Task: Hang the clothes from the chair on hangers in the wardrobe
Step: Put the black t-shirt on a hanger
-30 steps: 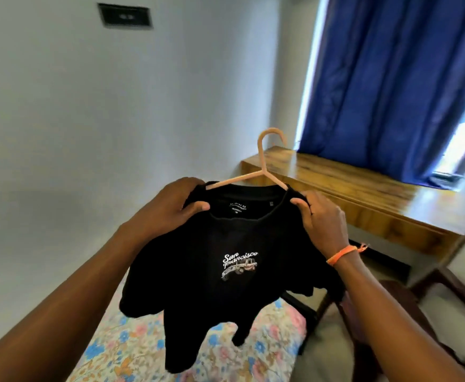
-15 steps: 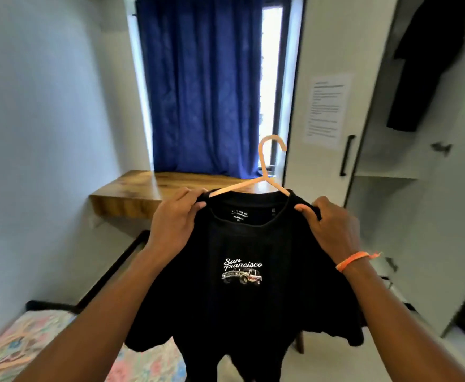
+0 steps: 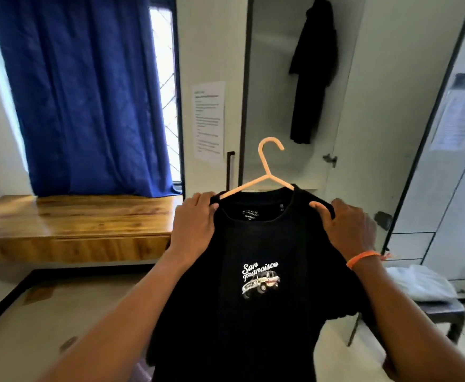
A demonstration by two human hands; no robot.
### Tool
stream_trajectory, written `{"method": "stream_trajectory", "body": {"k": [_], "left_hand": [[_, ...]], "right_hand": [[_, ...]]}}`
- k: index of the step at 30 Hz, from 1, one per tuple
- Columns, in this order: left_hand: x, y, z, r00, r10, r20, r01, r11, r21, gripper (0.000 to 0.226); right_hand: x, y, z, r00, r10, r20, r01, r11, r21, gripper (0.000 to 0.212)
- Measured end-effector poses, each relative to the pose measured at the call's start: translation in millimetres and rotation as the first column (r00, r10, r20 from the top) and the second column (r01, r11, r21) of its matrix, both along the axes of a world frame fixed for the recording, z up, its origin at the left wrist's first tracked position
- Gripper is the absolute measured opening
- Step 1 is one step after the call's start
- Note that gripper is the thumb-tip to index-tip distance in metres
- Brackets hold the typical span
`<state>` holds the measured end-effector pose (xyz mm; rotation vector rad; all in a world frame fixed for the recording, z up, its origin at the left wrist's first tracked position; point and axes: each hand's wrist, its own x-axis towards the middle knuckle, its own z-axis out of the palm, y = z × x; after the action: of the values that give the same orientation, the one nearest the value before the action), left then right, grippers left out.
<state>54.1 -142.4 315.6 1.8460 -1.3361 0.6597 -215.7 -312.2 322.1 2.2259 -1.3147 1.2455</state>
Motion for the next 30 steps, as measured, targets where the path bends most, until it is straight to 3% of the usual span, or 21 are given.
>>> {"method": "stream_trajectory", "body": {"k": [5,11,16,20,24,27,30], "left_hand": [[-20,-116,-16,0.987,0.010,0.159,-0.006,1.000,-0.025,0.038],[-20,-260,-32,0.977,-0.191,0.094,0.192,0.981,0.004,0.048],[0,-384,-25,0.979,-0.188,0.079,0.182,0.980,0.081,0.056],[9,-475,-11,0.953,-0.223,-0.202,0.240,0.969,0.060,0.059],[27,-561,13,0.815,-0.287,-0.503,0.264,0.957,-0.118,0.065],[44,-620,47,0.756,-0.320,-0.571,0.225,0.946,-0.232,0.074],[63,-675,98,0.773,-0.301,-0.558,0.151,0.942,-0.299,0.082]], "right_hand": [[-13,-106,3,0.997,-0.071,-0.007,0.070,0.996,-0.052,0.062],[-22,-238,16,0.987,-0.158,-0.038,0.154,0.984,-0.094,0.062],[0,-343,45,0.978,-0.207,-0.025,0.202,0.972,-0.123,0.061],[32,-423,65,0.983,-0.175,-0.049,0.164,0.970,-0.179,0.063],[74,-500,86,0.996,-0.066,-0.057,0.051,0.970,-0.239,0.063],[105,-555,112,0.997,0.063,-0.049,-0.073,0.963,-0.260,0.059],[134,-608,157,0.982,0.190,0.011,-0.184,0.961,-0.208,0.052]]}}
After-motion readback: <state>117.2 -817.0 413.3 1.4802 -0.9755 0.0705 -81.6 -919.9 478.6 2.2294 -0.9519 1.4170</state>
